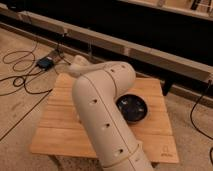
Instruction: Push the eraser across the table
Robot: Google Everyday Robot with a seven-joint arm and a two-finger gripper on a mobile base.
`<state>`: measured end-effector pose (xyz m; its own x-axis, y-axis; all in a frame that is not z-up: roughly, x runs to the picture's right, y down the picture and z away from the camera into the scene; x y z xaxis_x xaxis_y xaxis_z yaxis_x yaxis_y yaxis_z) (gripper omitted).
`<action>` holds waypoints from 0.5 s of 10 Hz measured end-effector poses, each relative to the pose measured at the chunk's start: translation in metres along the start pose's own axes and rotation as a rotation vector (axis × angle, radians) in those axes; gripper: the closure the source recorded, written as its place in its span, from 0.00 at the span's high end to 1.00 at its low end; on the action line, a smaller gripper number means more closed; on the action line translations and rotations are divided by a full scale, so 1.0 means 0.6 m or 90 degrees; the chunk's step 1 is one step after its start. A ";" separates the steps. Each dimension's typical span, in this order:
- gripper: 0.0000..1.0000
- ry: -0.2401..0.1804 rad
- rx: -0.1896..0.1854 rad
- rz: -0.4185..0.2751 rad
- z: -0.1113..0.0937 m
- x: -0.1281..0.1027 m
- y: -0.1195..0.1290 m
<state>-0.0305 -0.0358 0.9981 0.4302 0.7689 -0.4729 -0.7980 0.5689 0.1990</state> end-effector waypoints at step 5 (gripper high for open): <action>0.80 0.028 0.021 0.010 0.021 0.017 -0.043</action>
<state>0.0000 -0.0391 0.9991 0.3978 0.7652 -0.5061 -0.7904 0.5659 0.2344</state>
